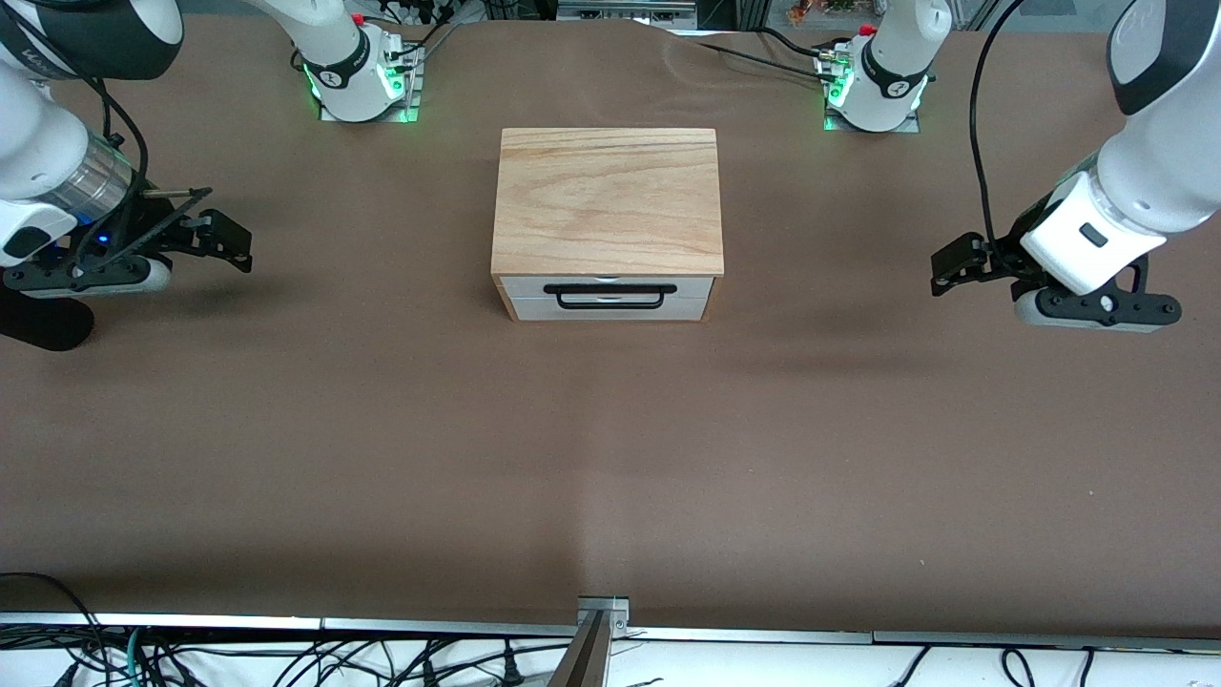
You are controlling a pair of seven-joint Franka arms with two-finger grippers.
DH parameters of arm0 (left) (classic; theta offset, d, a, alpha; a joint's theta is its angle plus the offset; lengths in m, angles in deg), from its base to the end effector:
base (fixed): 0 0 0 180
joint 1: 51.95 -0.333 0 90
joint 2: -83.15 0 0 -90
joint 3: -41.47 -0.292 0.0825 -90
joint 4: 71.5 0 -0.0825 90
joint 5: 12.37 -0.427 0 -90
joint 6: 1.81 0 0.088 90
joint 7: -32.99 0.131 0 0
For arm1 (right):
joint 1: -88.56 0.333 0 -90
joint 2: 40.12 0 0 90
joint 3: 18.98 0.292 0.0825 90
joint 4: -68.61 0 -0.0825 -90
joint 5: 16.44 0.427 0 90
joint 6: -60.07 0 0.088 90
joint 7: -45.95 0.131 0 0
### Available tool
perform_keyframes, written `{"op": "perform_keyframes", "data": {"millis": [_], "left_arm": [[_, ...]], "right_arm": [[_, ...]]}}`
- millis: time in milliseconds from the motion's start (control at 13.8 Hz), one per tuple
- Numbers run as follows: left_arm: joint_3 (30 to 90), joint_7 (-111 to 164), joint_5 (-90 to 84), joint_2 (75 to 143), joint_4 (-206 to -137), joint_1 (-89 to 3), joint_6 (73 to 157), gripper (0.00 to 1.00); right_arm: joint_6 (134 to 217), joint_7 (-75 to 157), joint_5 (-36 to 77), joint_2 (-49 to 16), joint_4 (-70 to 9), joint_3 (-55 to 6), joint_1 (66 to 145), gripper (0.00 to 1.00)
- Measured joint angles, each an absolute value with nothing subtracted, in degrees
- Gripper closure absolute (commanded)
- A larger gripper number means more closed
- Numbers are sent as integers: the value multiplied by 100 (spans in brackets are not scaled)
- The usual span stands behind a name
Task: Pull top drawer with both arms simultaneously
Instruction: 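Move the left gripper and the right gripper toward the drawer handle ends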
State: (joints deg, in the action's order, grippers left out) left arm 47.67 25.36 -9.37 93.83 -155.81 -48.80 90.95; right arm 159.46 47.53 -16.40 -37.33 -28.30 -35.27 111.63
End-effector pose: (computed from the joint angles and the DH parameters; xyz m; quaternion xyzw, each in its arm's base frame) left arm 0.6415 -0.1074 0.5163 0.9991 -0.0125 -0.0240 0.0330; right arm 0.6138 0.0755 0.4997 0.9989 0.0455 -0.0013 0.0066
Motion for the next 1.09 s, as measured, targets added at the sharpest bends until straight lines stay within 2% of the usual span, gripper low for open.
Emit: {"op": "perform_keyframes", "data": {"millis": [289, 579, 1085], "left_arm": [[4797, 2537, -628, 9862, -15644, -4828, 9193, 0], [4874, 2548, 648, 10539, -15682, -4721, 9512, 0], [4947, 3084, 2510, 11289, -15689, -4300, 9903, 0]], "right_arm": [[15967, 4754, -1502, -3533, -2829, -3518, 11374, 0], [16025, 4628, -656, -3191, -2822, -3520, 11390, 0], [16254, 4407, 949, -2388, -2784, -3500, 11610, 0]]}}
